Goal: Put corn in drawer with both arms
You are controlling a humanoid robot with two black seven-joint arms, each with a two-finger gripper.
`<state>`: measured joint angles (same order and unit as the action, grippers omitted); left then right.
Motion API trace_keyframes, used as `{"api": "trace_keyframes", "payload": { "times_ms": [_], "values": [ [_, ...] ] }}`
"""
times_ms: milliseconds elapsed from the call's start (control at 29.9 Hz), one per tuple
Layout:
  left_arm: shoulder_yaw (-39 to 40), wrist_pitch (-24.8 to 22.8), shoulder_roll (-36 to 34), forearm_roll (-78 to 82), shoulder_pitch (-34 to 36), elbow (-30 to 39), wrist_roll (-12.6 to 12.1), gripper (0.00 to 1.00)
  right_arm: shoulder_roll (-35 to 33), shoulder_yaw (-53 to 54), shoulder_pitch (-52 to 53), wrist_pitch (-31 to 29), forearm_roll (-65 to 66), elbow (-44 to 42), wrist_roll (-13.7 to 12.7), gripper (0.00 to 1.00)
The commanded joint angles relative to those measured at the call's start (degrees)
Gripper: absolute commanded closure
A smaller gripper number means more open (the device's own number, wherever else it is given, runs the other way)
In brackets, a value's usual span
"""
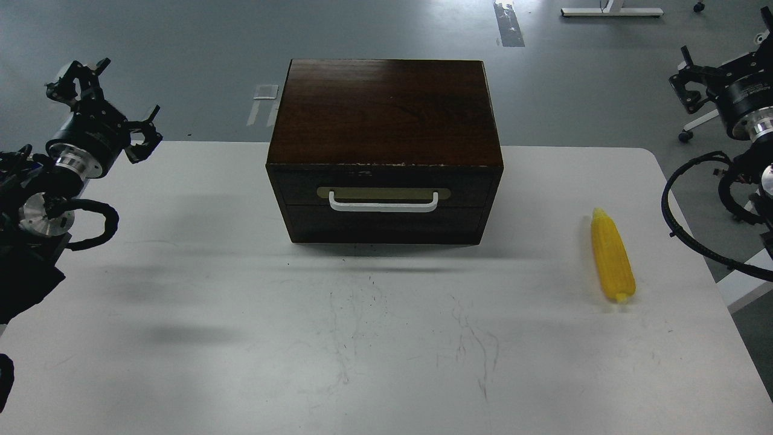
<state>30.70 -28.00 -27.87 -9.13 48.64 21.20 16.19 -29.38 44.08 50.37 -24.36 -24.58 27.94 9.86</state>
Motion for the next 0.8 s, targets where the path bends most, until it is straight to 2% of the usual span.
{"api": "trace_keyframes", "payload": {
  "times_ms": [0, 267, 401, 468, 568, 668, 702, 768],
  "values": [
    [-0.11, 0.00, -0.08, -0.01, 0.05, -0.02, 0.24, 0.02, 0.03, -0.04, 0.25, 0.10, 0.06, 0.01, 0.07, 0.00],
    [0.24, 0.00, -0.43, -0.19, 0.40, -0.19, 0.16, 0.02, -0.59, 0.40, 0.60, 0.10, 0.06, 0.01, 0.07, 0.00],
    [-0.20, 0.00, -2.18, 0.16, 2.59, -0.02, -1.77, 0.02, -0.76, 0.48, 0.60, 0.10, 0.06, -0.08, 0.16, 0.00],
    [-0.29, 0.00, -2.54, 0.87, 4.27, -0.02, -1.78, 0.03, -0.76, 0.48, 0.51, 0.10, 0.06, -0.08, 0.16, 0.00],
    [-0.20, 0.00, -2.98, 7.07, 8.47, 0.07, -1.25, 0.03, -0.76, 0.48, 0.51, 0.01, 0.06, -0.08, 0.16, 0.00],
    [-0.20, 0.00, -3.25, 14.38, 12.79, 0.16, 0.59, 0.03, -0.76, 0.48, 0.60, -0.08, 0.06, -0.08, 0.16, 0.00],
    [-0.29, 0.00, -3.68, 17.36, 14.45, 0.68, 2.25, 0.03, -0.76, 0.48, 0.60, -0.08, -0.03, -0.08, 0.16, 0.00],
    [-0.38, 0.00, -4.73, 22.19, 16.47, 3.13, 3.23, 0.03, -0.76, 0.48, 0.60, -0.08, 0.06, -0.08, 0.16, 0.00]
  ]
}}
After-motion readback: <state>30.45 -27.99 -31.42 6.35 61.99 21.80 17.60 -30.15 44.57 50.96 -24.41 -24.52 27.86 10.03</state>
